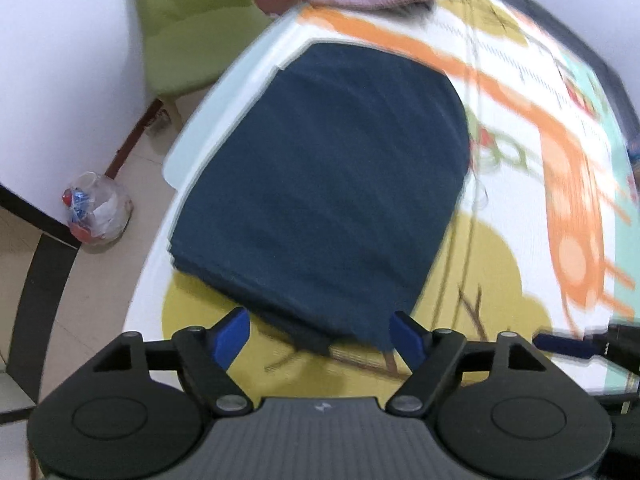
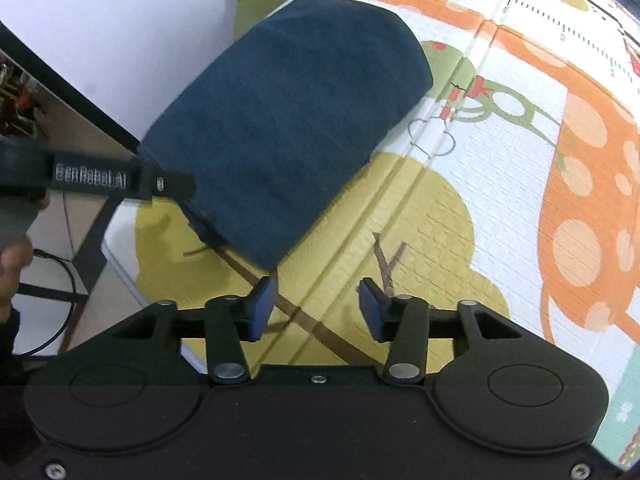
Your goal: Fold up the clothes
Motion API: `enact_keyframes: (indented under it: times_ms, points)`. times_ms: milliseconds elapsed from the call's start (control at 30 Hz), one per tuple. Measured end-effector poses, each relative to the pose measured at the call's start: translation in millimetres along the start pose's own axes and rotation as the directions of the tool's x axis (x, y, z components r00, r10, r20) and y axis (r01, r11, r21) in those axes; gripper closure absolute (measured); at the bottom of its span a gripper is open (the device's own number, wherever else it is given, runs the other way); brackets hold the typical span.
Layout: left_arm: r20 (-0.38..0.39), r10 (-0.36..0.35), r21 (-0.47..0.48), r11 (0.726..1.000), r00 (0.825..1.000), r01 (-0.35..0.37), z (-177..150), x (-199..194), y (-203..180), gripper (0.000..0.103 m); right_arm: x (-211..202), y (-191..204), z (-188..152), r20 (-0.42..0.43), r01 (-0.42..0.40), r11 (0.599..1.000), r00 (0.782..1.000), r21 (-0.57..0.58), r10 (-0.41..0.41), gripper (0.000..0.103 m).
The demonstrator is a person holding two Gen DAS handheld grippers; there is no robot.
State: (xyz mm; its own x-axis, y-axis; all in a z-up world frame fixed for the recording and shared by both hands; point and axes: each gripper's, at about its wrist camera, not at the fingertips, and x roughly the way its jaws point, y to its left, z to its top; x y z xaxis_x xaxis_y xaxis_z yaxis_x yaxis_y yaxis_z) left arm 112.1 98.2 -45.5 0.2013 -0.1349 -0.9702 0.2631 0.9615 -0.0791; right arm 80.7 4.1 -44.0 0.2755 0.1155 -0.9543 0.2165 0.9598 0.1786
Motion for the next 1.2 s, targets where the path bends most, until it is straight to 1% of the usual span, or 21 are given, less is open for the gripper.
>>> enact_keyframes:
  times_ms: [67, 167, 233, 333, 600, 900, 1067, 1200]
  points:
    - [-0.009, 0.013, 0.022, 1.000, 1.000, -0.013, -8.2, 2.7, -4.5, 0.024, 0.9, 0.4, -1.7, -0.012, 0.016, 1.000, 1.000, -0.008, -0.016, 0.053]
    - [-0.025, 0.009, 0.039, 0.999, 1.000, -0.008, -19.5, 4.2, -10.2, 0.023, 3.9, 1.4, -4.1, -0.022, 0.031, 1.000, 0.999, 0.000, -0.031, 0.048]
    - [-0.032, 0.013, 0.053, 0.999, 0.999, -0.011, -26.4, 4.5, -14.3, 0.023, 5.0, 0.3, -5.4, -0.029, 0.044, 0.999, 0.999, 0.025, -0.043, 0.047]
    - [-0.030, 0.031, 0.079, 0.996, 0.999, -0.029, -32.6, 4.6, -20.7, 0.023, 6.5, -0.9, -6.5, -0.031, 0.047, 0.999, 0.998, 0.021, -0.047, 0.046]
    - [-0.021, 0.039, 0.099, 0.994, 0.999, -0.037, -37.9, 1.9, -28.2, 0.023, 8.1, 1.9, -4.4, -0.022, 0.062, 0.998, 0.998, 0.003, -0.061, 0.045]
    - [0.042, 0.063, 0.124, 0.990, 0.997, -0.068, -30.0, -11.1, -35.3, 0.023, 0.6, 0.9, -1.1, 0.010, 0.072, 0.997, 0.997, 0.017, -0.072, 0.044]
    - [0.049, 0.061, 0.138, 0.988, 0.997, -0.068, -27.2, -14.7, -39.3, 0.023, -5.6, -1.2, 0.4, 0.026, 0.095, 0.995, 0.995, 0.024, -0.095, 0.038]
    - [0.053, 0.067, 0.160, 0.984, 0.996, -0.075, -27.1, -16.2, -43.7, 0.023, -9.3, -2.9, 1.9, 0.035, 0.101, 0.994, 0.994, 0.029, -0.102, 0.037]
